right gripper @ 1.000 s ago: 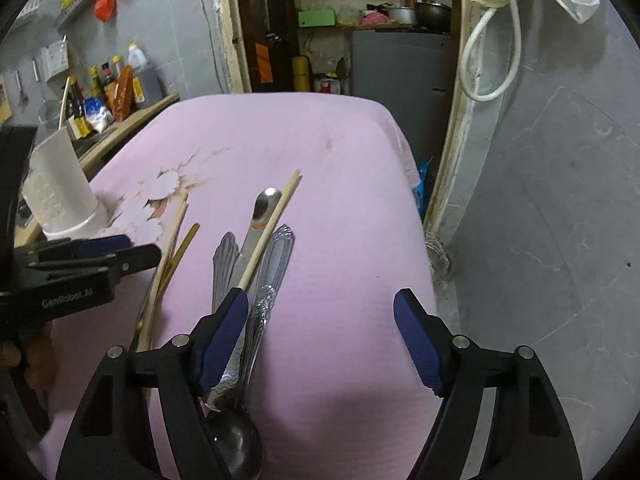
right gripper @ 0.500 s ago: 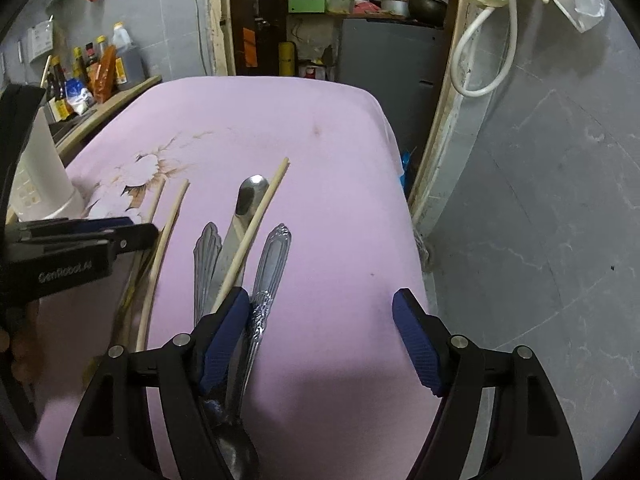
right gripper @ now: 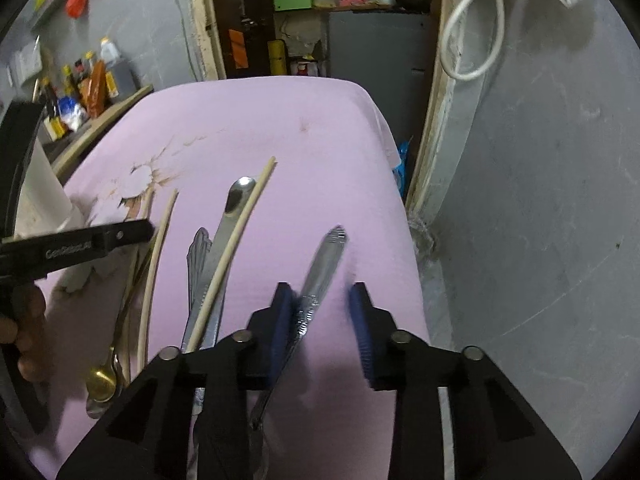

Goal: Organize utensils
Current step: 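Grasp a chopstick with the left tool while the right tool grasps an ornate-handled fork, then carry the chopstick with the left tool while the right tool carries the fork to the caddy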

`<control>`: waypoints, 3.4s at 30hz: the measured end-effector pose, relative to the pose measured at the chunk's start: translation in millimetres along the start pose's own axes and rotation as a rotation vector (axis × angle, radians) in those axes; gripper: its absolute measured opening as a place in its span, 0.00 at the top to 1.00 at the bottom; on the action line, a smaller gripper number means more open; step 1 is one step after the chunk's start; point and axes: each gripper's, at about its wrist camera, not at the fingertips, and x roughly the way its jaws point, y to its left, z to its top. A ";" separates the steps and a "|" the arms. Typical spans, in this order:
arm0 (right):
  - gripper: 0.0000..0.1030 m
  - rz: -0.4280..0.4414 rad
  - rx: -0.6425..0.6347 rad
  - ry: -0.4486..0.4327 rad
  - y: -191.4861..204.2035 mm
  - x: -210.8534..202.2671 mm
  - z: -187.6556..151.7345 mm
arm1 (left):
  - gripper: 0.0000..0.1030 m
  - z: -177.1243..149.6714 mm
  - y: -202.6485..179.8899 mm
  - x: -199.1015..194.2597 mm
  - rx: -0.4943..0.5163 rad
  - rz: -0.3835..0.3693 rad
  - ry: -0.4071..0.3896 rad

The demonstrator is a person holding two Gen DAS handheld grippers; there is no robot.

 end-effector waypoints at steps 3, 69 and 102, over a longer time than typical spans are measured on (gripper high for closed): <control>0.76 0.031 0.039 0.020 -5.1 3.2 1.1 | 0.91 -2.0 12.7 -6.9 -0.043 -0.022 0.006; 1.00 0.398 0.070 -0.436 163.4 -125.3 111.6 | 0.98 29.4 105.9 -290.1 -0.029 -0.028 -0.540; 1.00 0.231 -0.098 -0.387 278.5 -59.2 119.8 | 0.98 36.3 204.2 -244.3 0.044 0.067 -0.519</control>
